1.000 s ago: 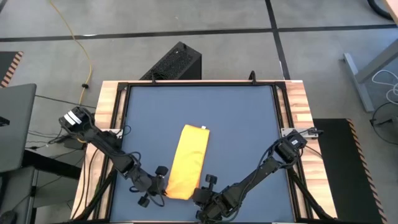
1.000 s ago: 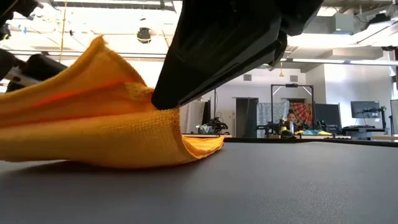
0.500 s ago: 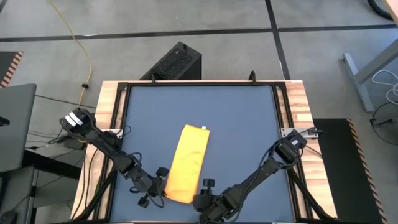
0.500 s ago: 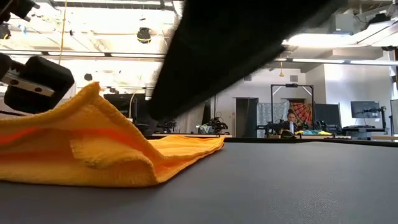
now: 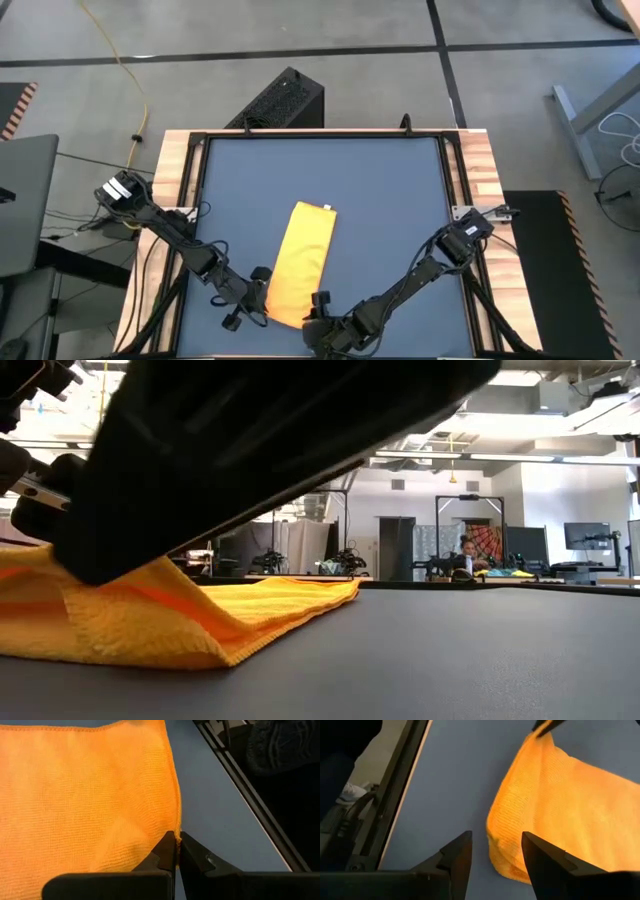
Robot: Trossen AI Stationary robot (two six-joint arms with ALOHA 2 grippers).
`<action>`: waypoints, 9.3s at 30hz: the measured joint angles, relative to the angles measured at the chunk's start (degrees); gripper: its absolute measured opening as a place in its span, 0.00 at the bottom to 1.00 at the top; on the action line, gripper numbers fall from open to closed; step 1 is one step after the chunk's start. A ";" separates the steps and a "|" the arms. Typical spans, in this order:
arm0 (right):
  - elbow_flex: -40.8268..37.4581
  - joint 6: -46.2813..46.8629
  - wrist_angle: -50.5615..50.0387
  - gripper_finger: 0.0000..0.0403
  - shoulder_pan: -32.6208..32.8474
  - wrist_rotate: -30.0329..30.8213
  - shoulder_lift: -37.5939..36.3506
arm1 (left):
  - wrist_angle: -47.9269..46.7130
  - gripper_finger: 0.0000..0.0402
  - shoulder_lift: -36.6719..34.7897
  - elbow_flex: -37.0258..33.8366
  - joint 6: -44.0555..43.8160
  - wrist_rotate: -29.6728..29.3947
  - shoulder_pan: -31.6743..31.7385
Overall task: Roll towel
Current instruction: Roll the yellow microfiber cloth
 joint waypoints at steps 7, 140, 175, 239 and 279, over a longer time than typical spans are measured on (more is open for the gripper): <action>-0.02 -1.28 0.37 0.48 -0.37 -0.12 0.02 | -0.64 0.02 0.00 0.00 -0.40 -0.57 0.11; 8.83 23.74 -19.72 0.02 -5.31 -23.07 1.28 | -2.89 0.00 -2.60 0.02 -4.11 -2.28 0.38; 4.59 30.60 -20.27 0.02 -7.25 -17.97 1.52 | -11.75 0.24 -11.92 -0.04 1.82 -8.82 -3.33; 4.46 0.31 -4.20 0.38 -3.57 -9.84 0.00 | -3.36 0.00 3.02 -0.06 -4.04 -4.84 1.97; 4.71 6.58 -11.61 0.38 -6.20 -13.08 3.34 | -4.44 0.00 2.95 0.04 -4.11 -4.22 1.97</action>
